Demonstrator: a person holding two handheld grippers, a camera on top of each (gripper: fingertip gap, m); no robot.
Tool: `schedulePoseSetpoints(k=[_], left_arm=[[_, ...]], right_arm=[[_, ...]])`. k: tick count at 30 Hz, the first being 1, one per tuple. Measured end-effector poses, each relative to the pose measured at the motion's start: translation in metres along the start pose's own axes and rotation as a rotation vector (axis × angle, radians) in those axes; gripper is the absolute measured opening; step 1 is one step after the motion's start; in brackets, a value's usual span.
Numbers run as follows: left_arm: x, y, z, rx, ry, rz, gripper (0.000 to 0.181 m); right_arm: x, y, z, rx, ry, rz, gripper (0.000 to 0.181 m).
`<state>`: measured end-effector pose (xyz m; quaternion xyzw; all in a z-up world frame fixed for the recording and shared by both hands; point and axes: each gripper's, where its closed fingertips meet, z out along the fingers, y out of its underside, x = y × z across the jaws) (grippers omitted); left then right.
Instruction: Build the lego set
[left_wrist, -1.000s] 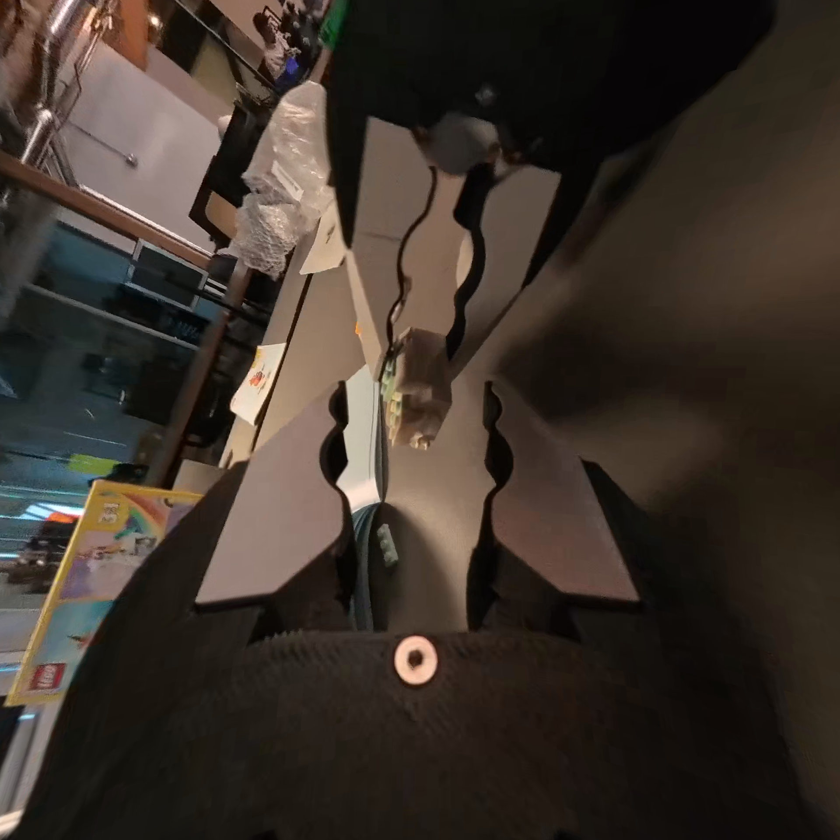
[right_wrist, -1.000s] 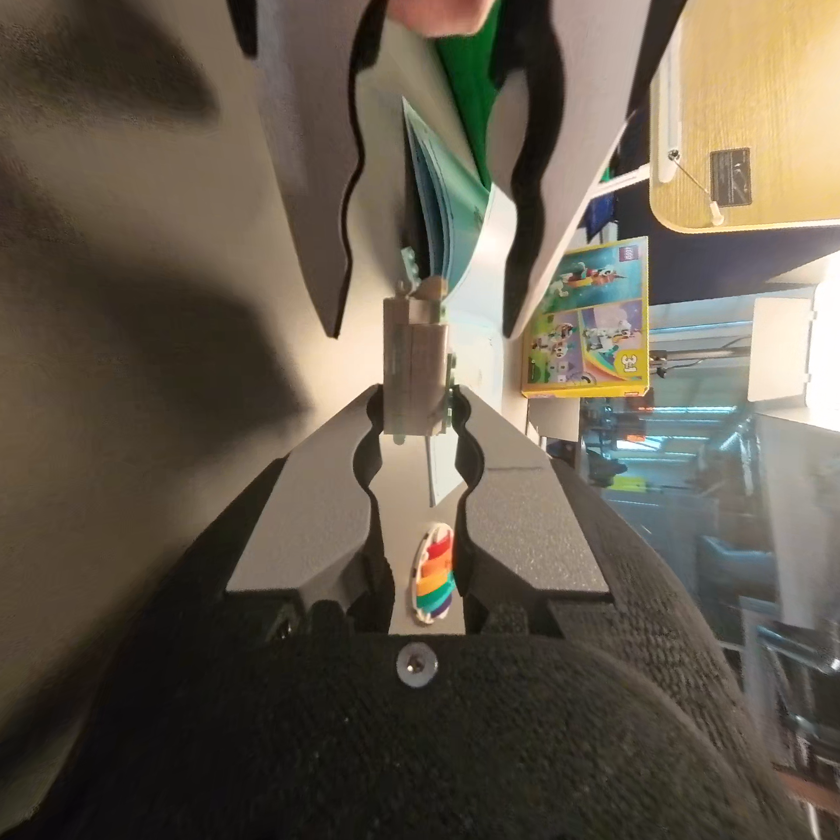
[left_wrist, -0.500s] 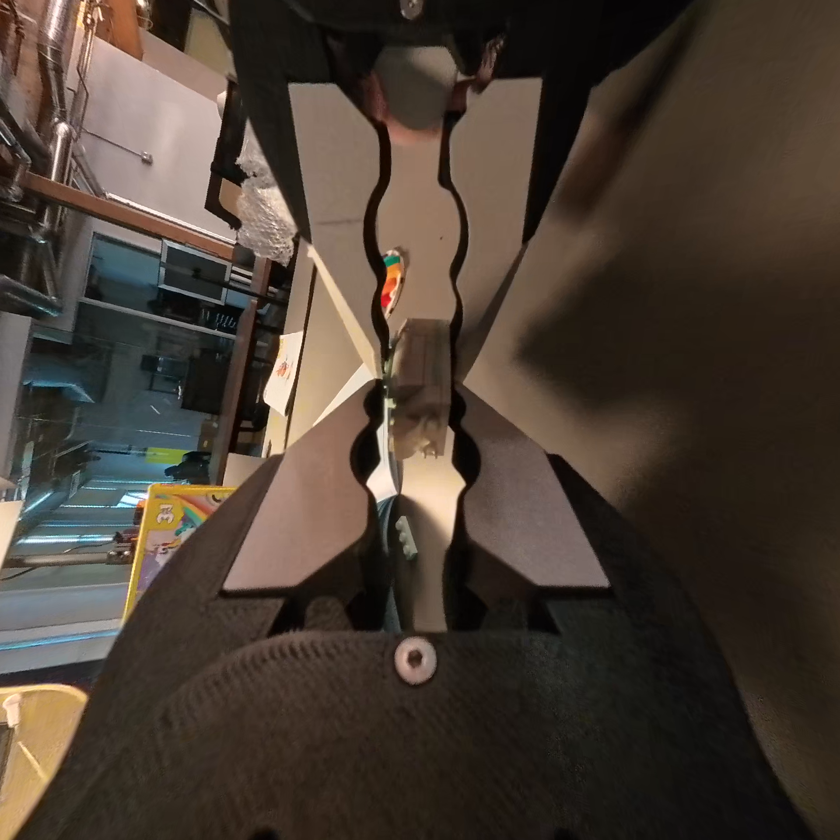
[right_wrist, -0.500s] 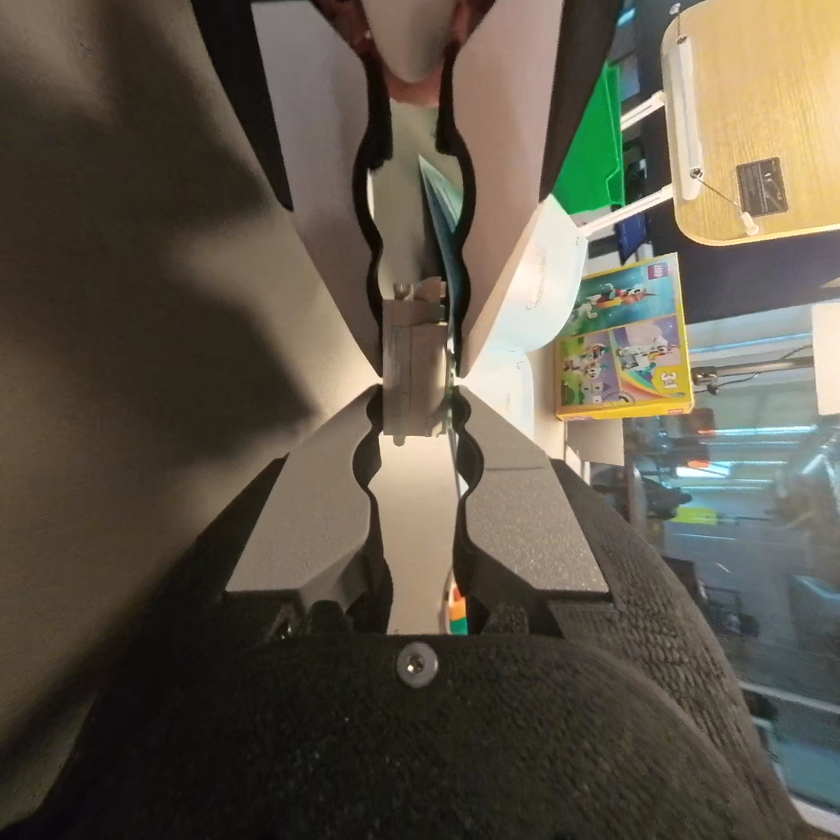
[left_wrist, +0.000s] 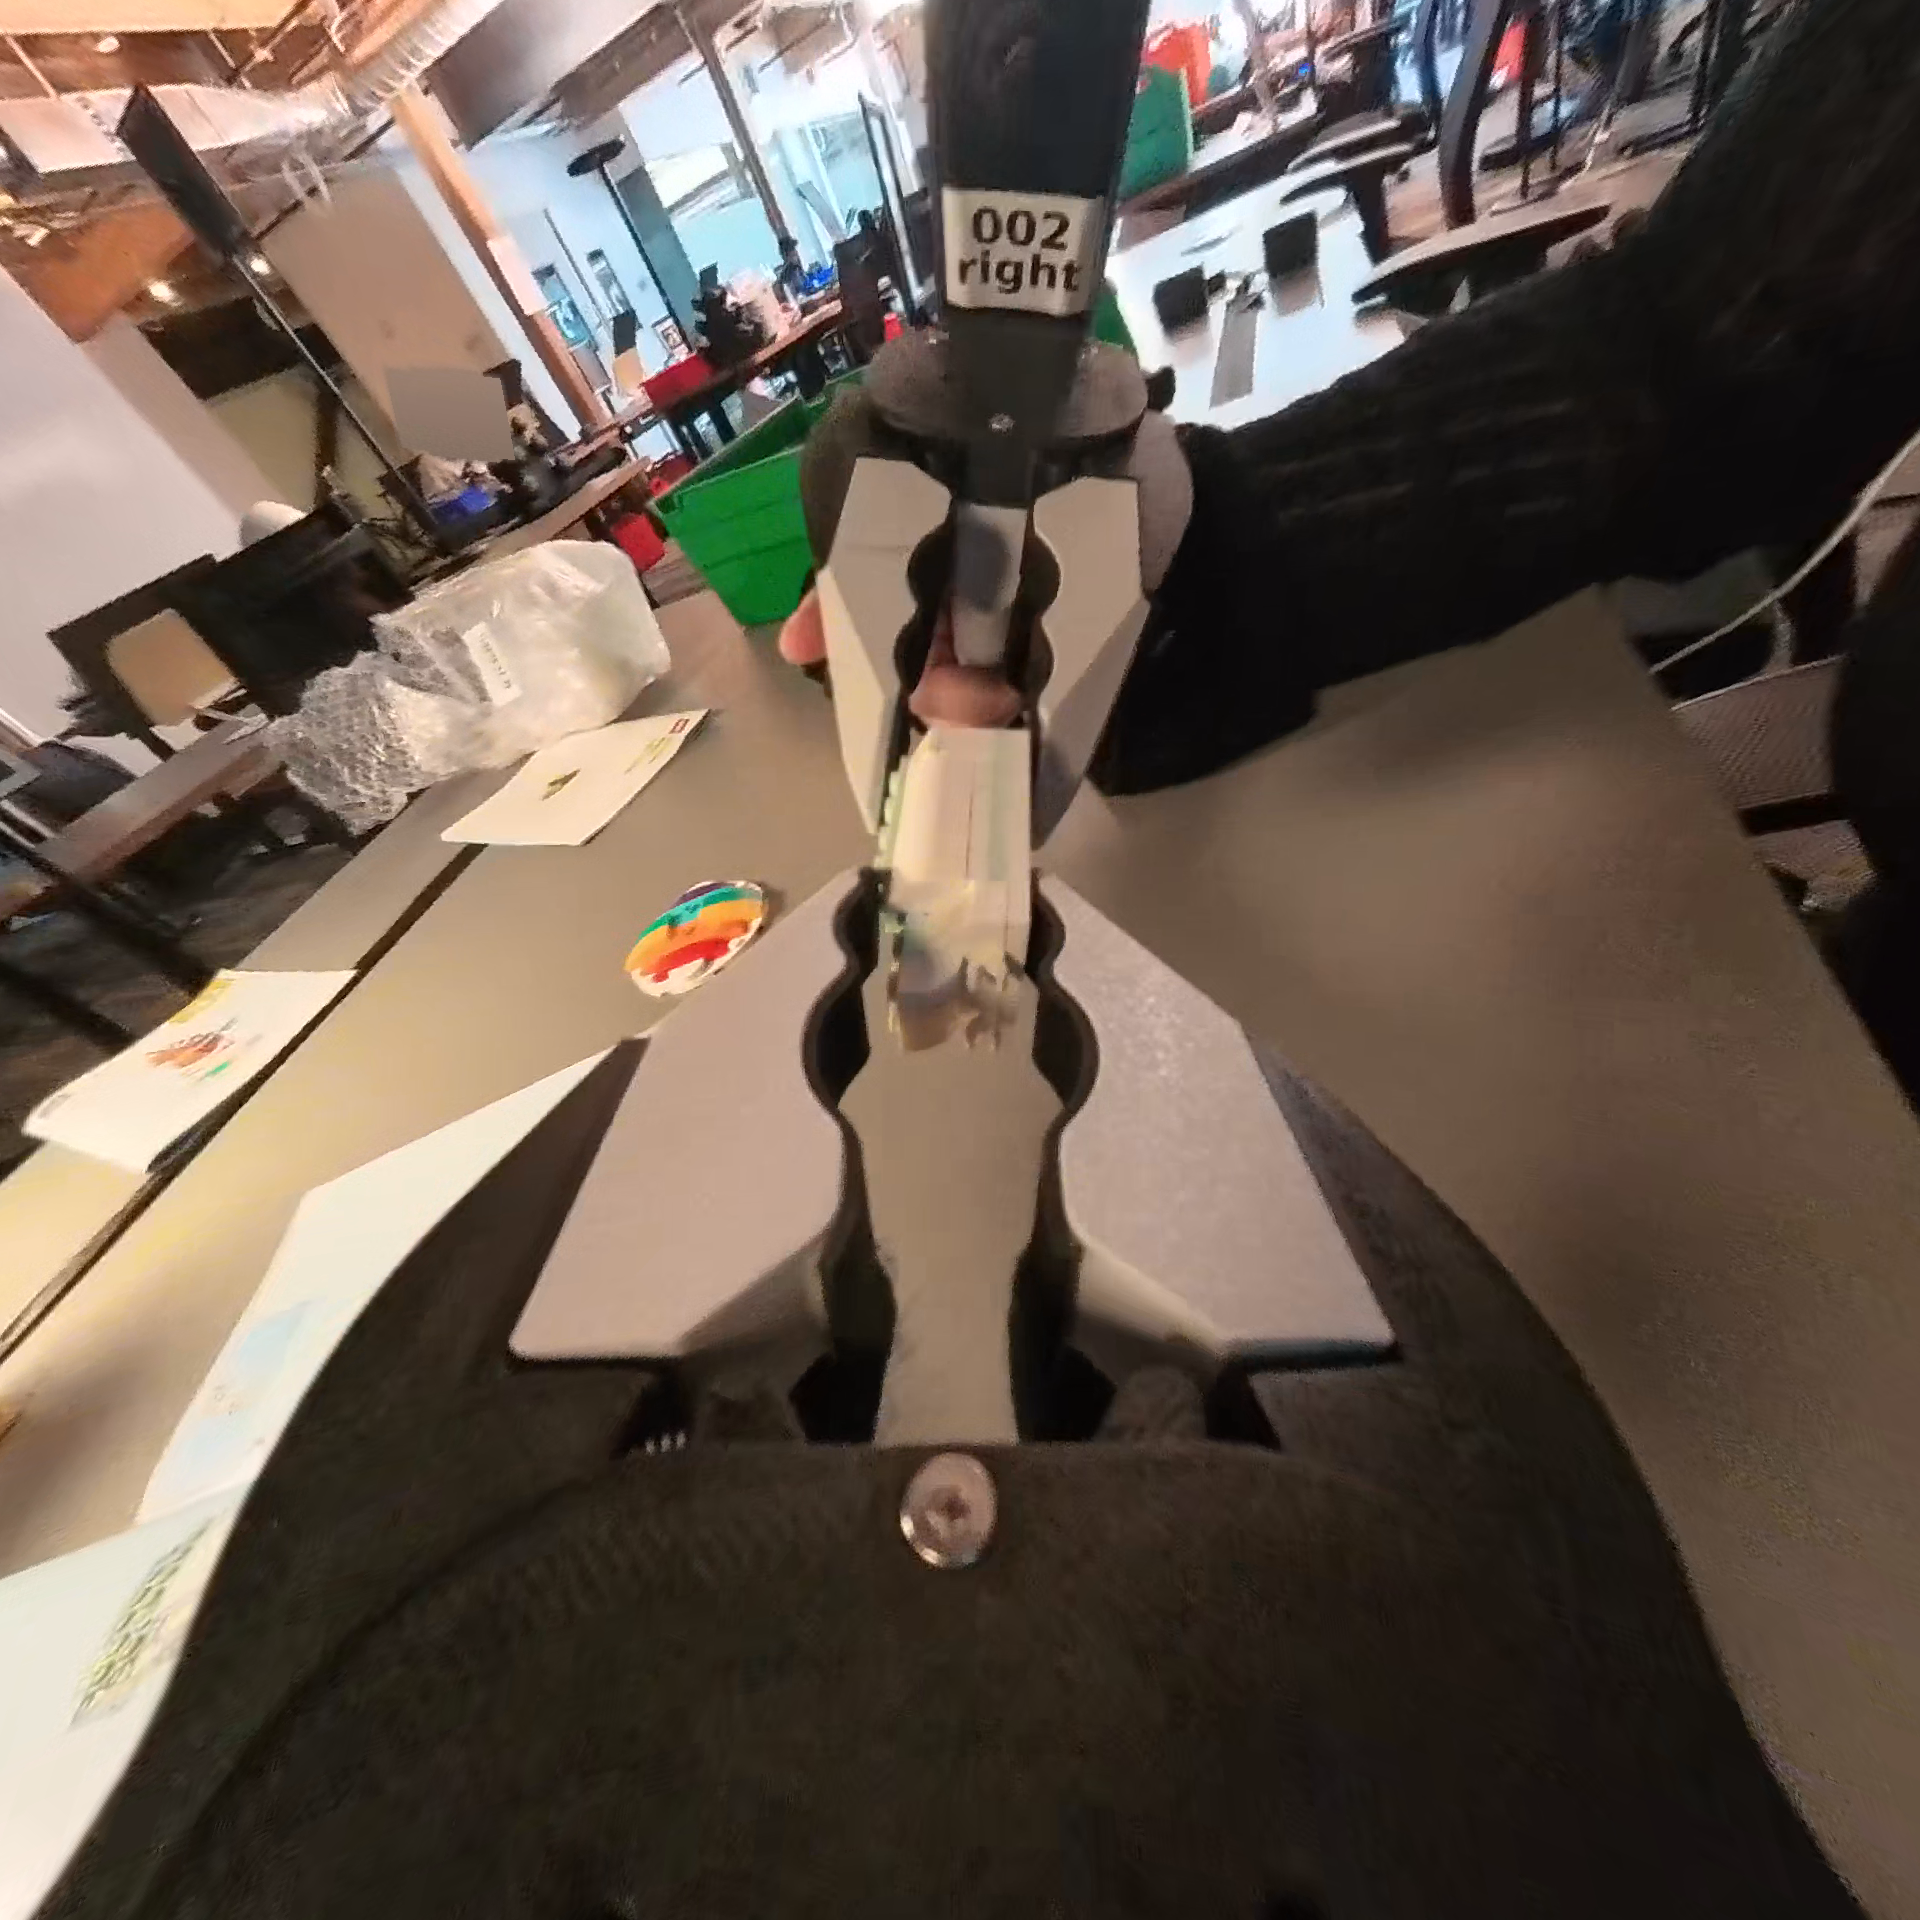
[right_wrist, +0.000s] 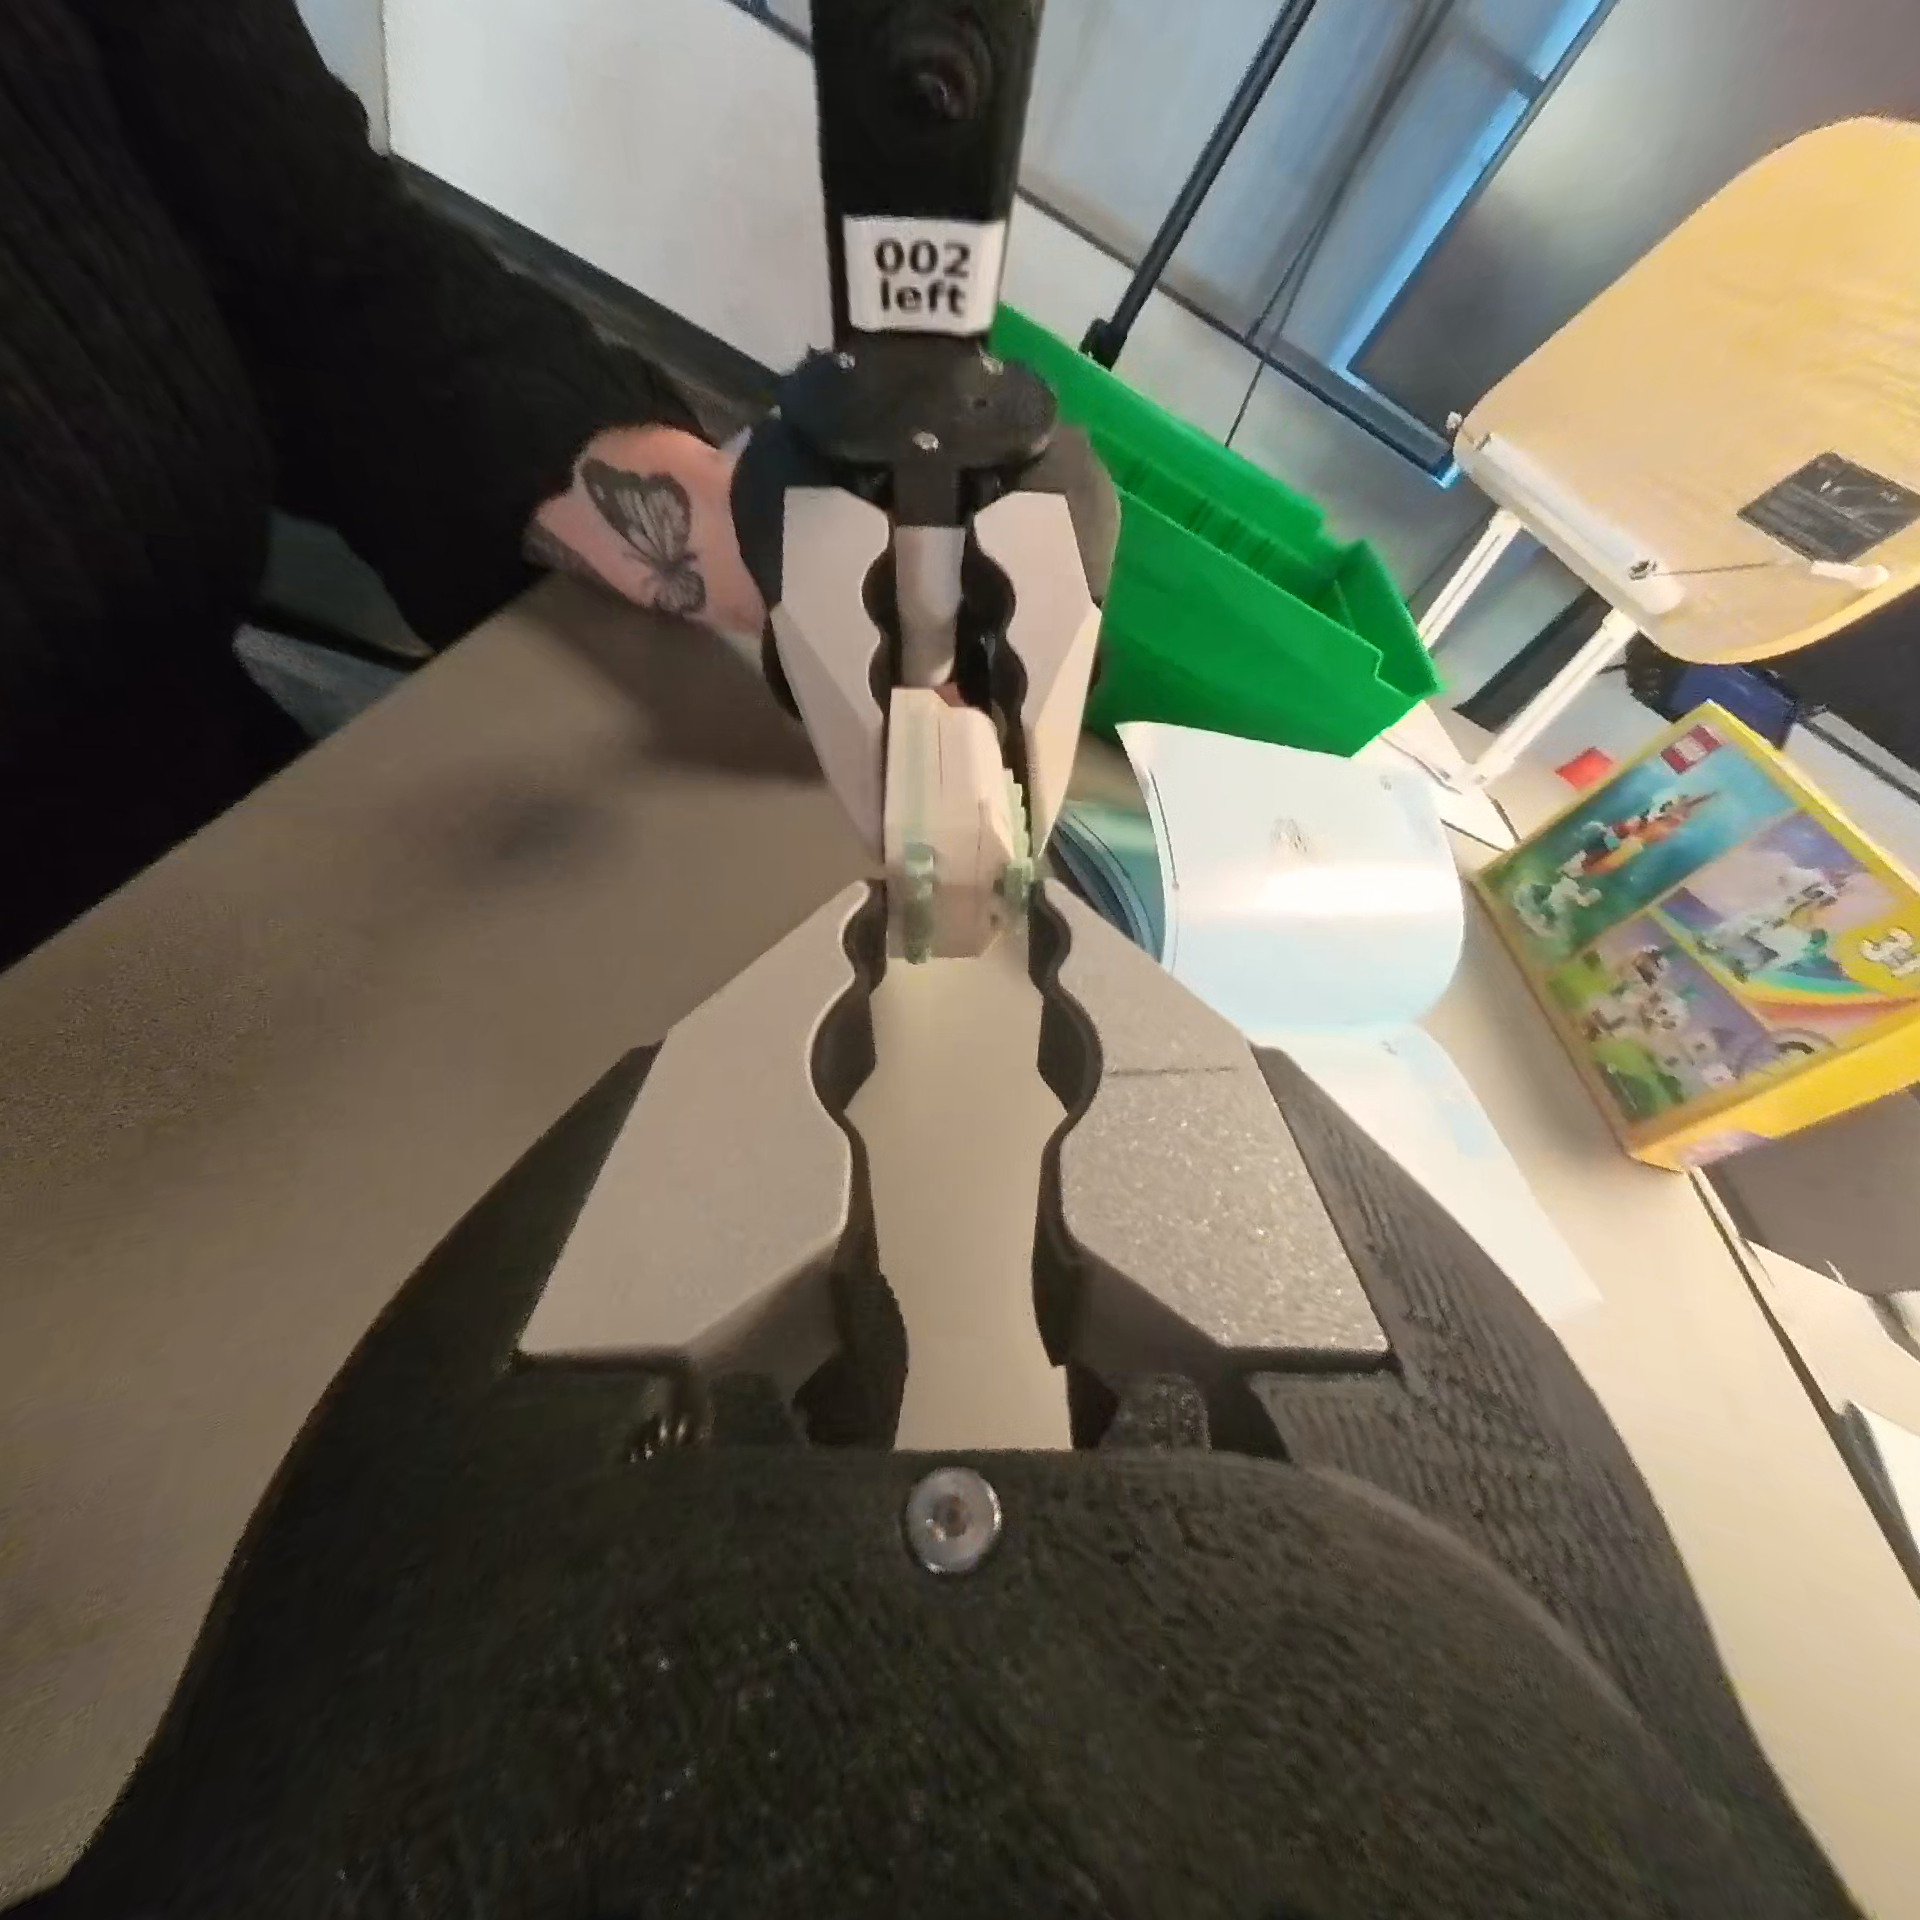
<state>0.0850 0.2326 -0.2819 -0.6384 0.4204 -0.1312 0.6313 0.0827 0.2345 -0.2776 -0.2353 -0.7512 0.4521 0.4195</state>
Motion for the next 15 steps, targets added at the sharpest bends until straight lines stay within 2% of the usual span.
schedulePoseSetpoints(k=[3, 5, 11, 15], left_arm=[[0.001, 0.001, 0.0, 0.0, 0.011, 0.0, 0.026], [0.004, -0.003, 0.0, 0.02, 0.027, -0.009, 0.026], [0.005, -0.005, 0.0, 0.045, 0.038, -0.014, 0.026], [0.001, -0.009, -0.002, 0.079, 0.032, -0.036, 0.026]], right_arm=[[-0.001, -0.008, -0.001, 0.041, -0.009, 0.018, 0.032], [-0.004, -0.01, 0.0, 0.044, -0.019, 0.011, 0.026], [-0.005, -0.013, -0.002, 0.039, -0.046, 0.064, 0.024], [-0.001, -0.018, -0.001, 0.066, -0.014, 0.07, 0.025]])
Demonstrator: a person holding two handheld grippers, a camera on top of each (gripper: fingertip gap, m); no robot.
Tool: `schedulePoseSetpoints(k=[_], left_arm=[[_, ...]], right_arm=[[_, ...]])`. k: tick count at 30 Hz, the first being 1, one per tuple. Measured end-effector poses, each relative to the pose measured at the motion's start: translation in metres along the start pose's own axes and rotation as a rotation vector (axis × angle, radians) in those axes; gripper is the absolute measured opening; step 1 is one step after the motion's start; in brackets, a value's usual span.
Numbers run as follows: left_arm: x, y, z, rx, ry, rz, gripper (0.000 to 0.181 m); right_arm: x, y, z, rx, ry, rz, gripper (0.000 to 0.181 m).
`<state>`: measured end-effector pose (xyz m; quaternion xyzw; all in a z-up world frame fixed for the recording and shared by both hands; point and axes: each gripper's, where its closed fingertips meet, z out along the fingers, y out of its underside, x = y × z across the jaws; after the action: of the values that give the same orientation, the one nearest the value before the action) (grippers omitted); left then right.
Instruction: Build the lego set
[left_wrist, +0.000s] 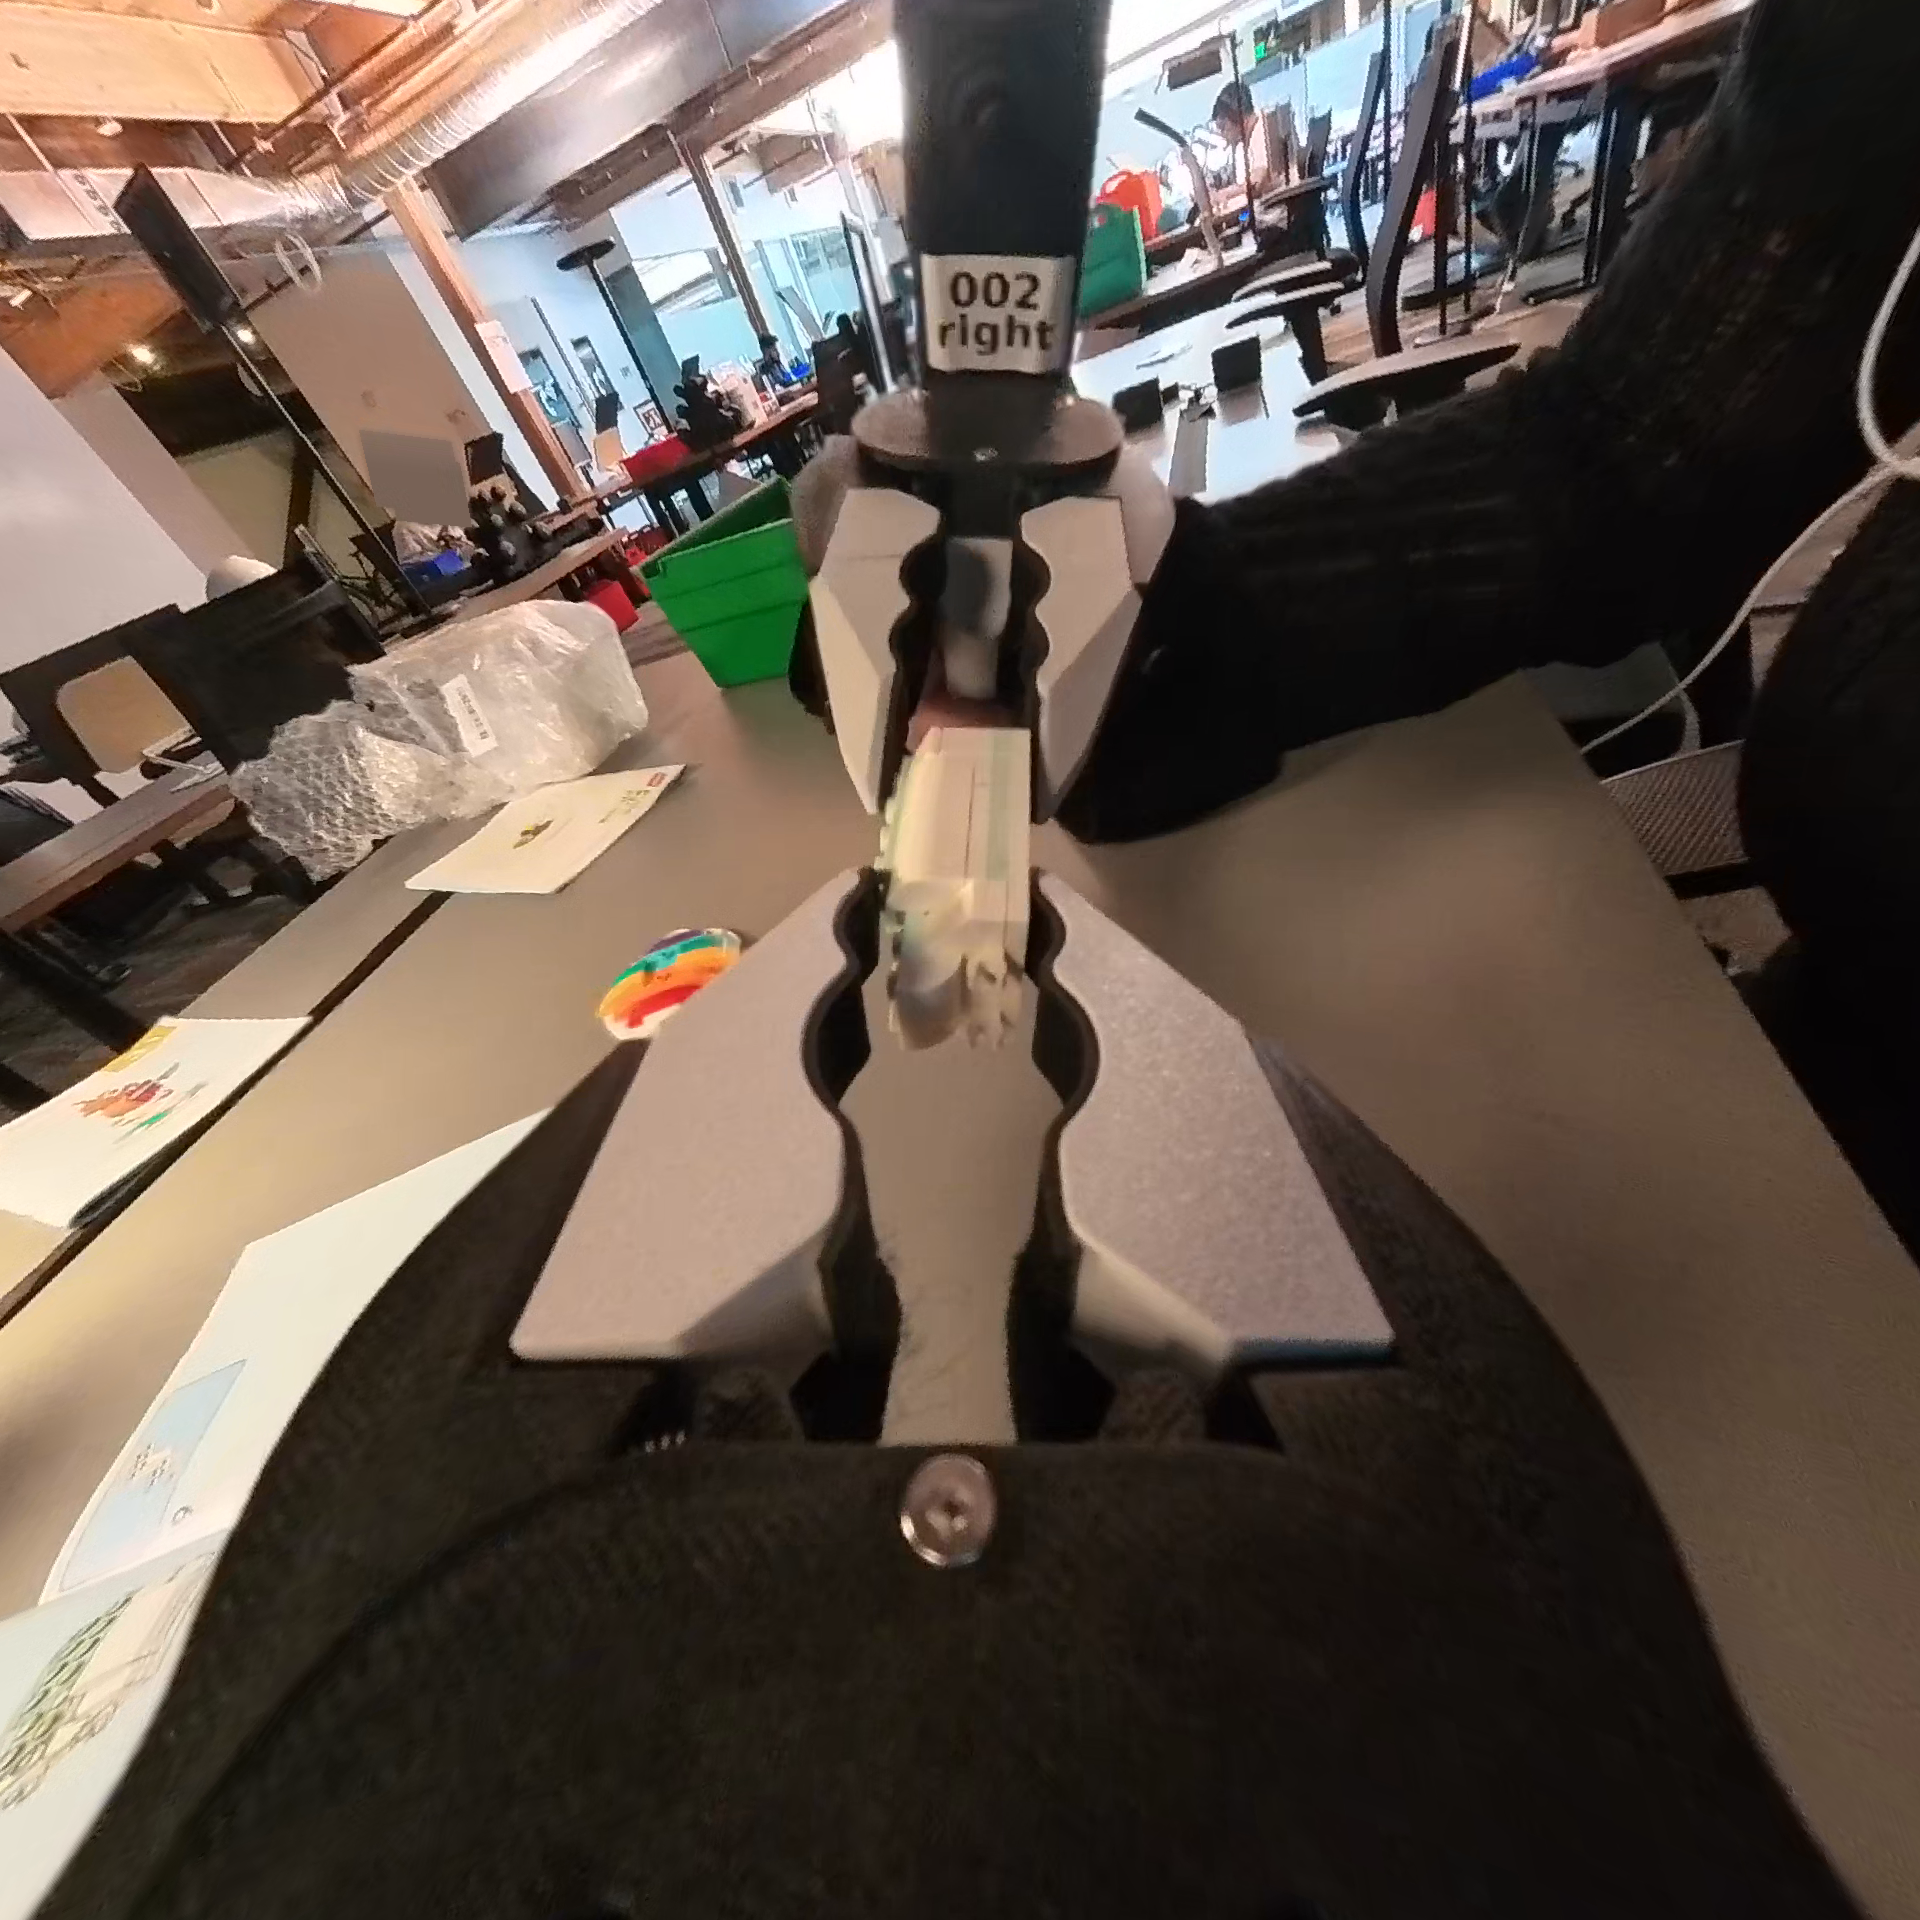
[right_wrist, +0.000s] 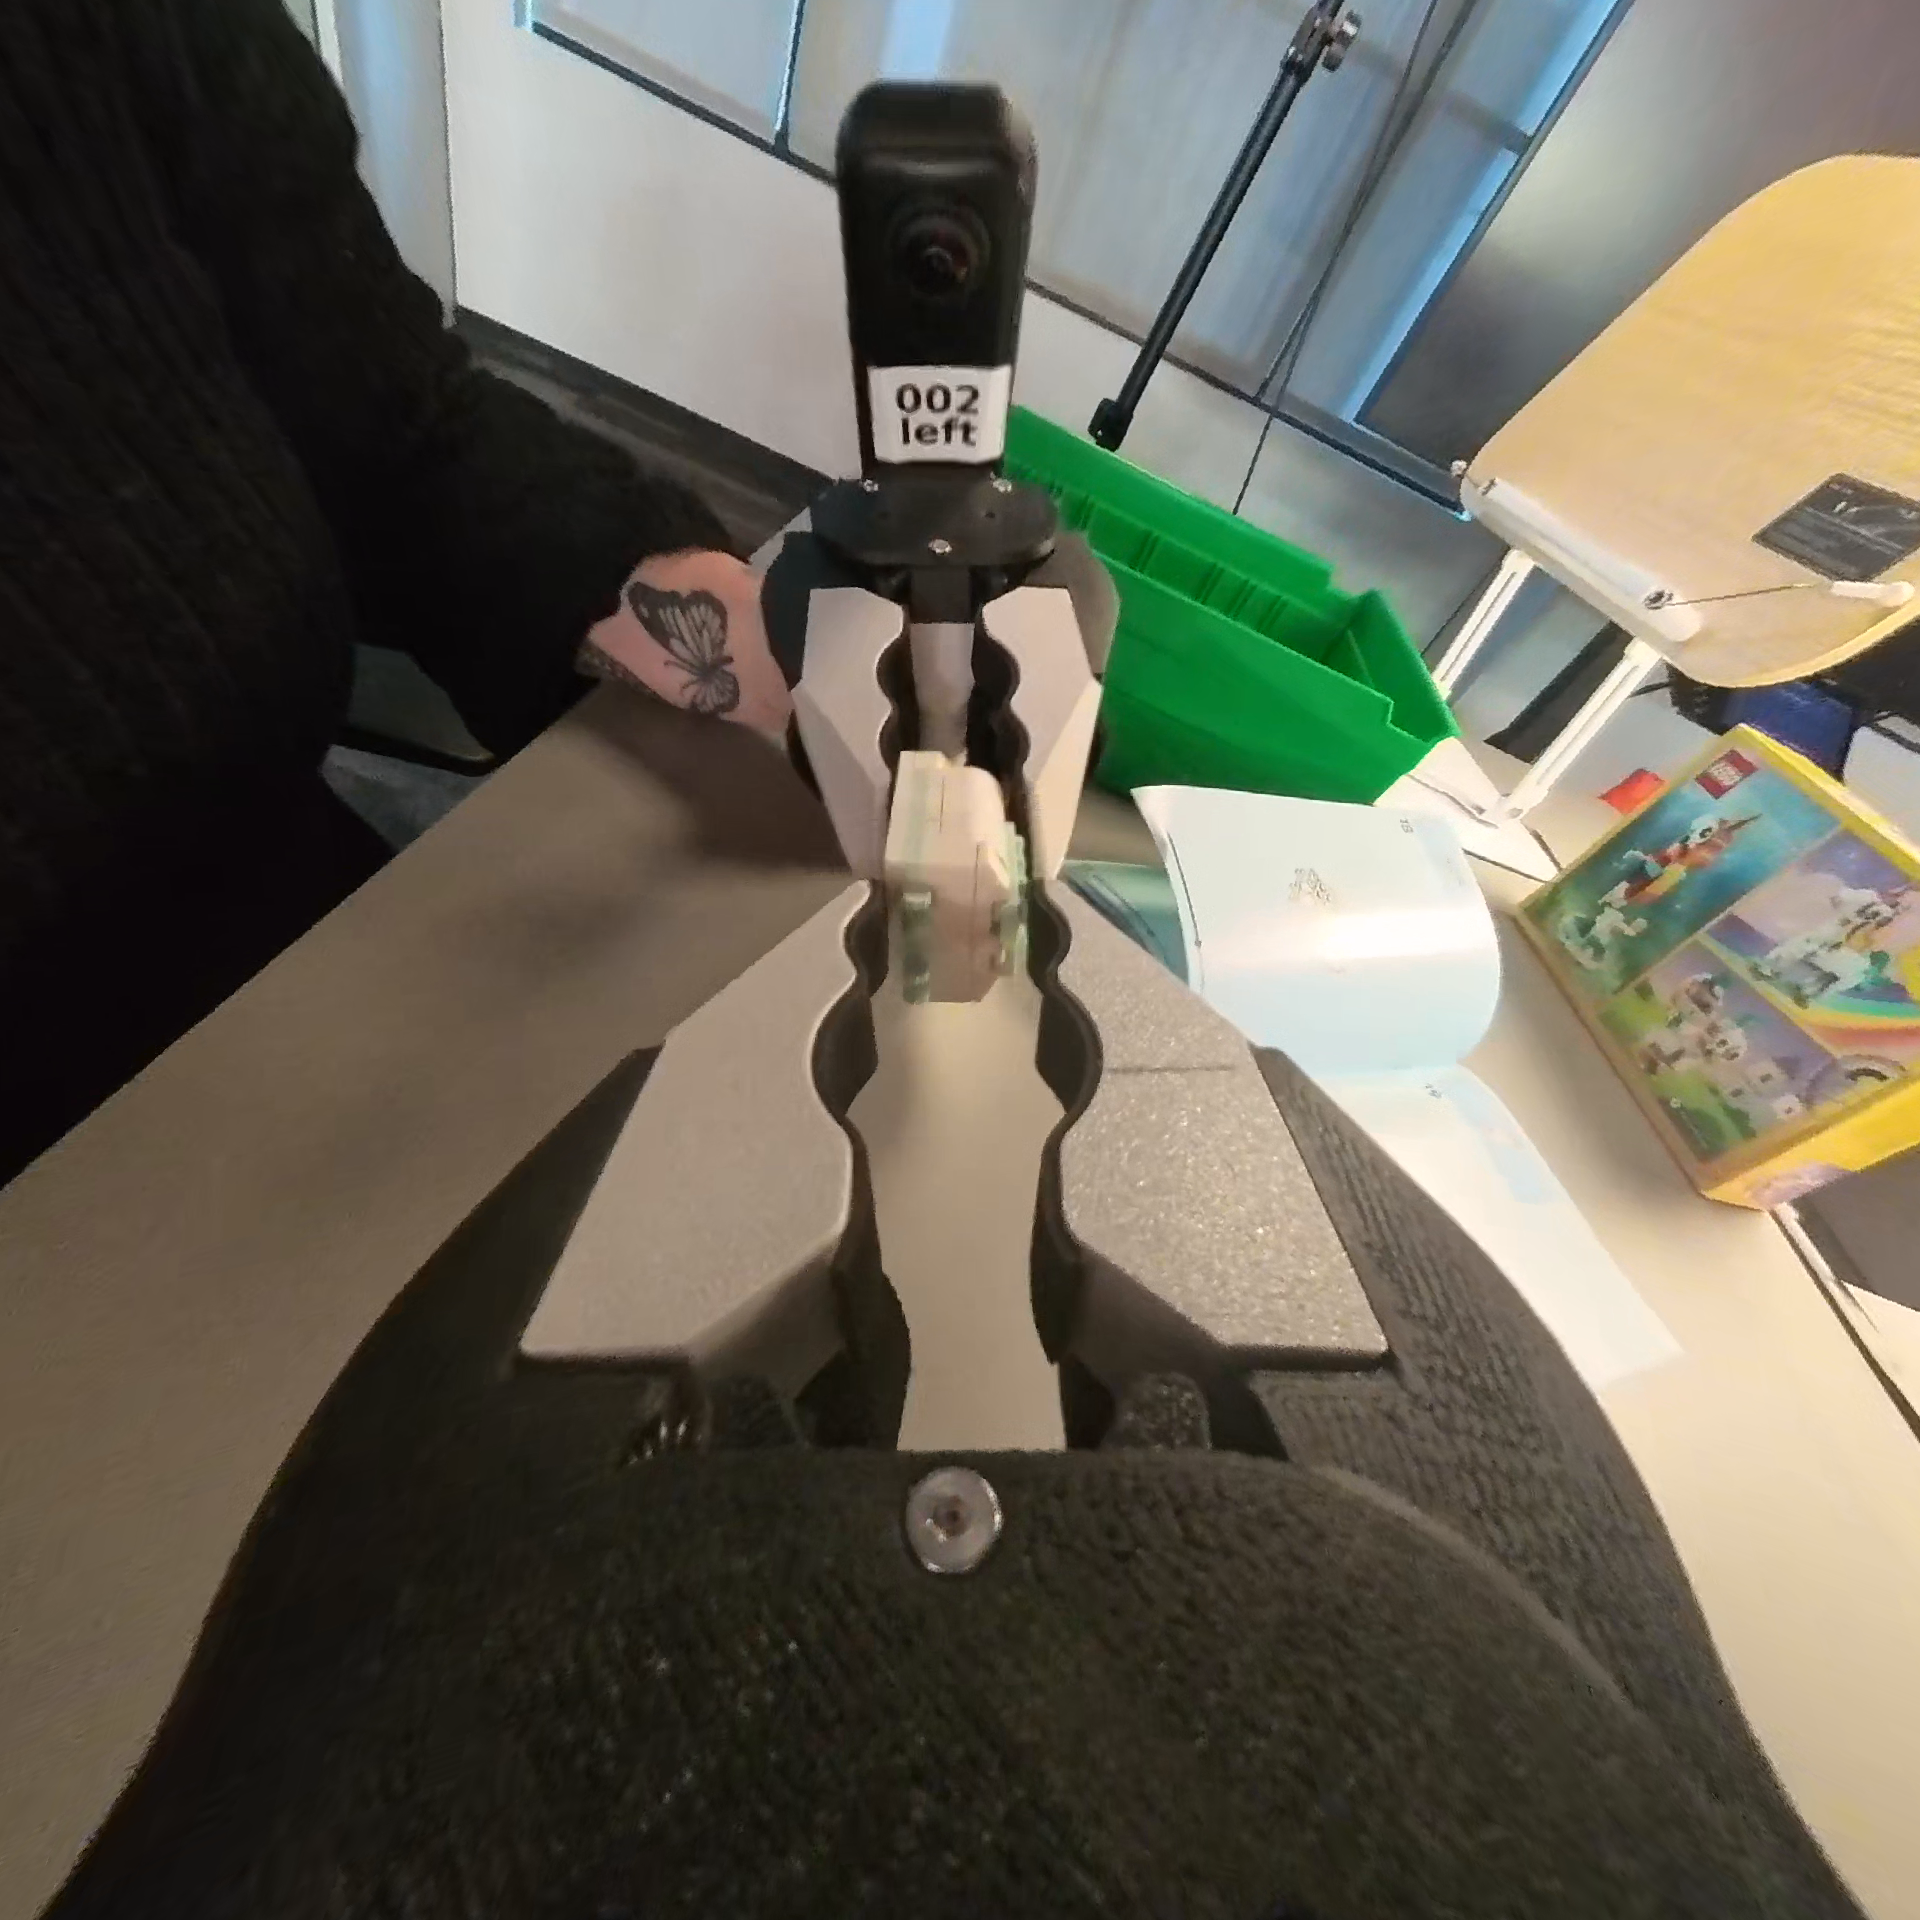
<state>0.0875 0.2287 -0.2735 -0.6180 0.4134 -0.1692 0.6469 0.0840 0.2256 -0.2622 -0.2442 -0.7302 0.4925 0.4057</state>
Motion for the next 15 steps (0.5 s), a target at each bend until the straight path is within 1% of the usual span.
schedulePoseSetpoints(k=[2, 4, 6, 15], left_arm=[[-0.0035, -0.0031, -0.0013, 0.027, -0.007, -0.025, 0.026], [-0.0053, -0.0049, -0.0028, 0.045, -0.011, -0.037, 0.026], [-0.0045, -0.0056, -0.0034, 0.053, -0.003, -0.044, 0.026], [-0.0068, -0.0021, -0.0032, 0.04, -0.02, -0.044, 0.026]], right_arm=[[0.0039, -0.0031, -0.0004, 0.026, 0.033, -0.008, 0.025], [0.0043, -0.0002, -0.001, 0.01, 0.049, -0.047, 0.029], [0.005, 0.0001, -0.0013, 0.005, 0.061, -0.067, 0.026], [0.0068, 0.0047, 0.0007, -0.013, 0.075, -0.07, 0.024]])
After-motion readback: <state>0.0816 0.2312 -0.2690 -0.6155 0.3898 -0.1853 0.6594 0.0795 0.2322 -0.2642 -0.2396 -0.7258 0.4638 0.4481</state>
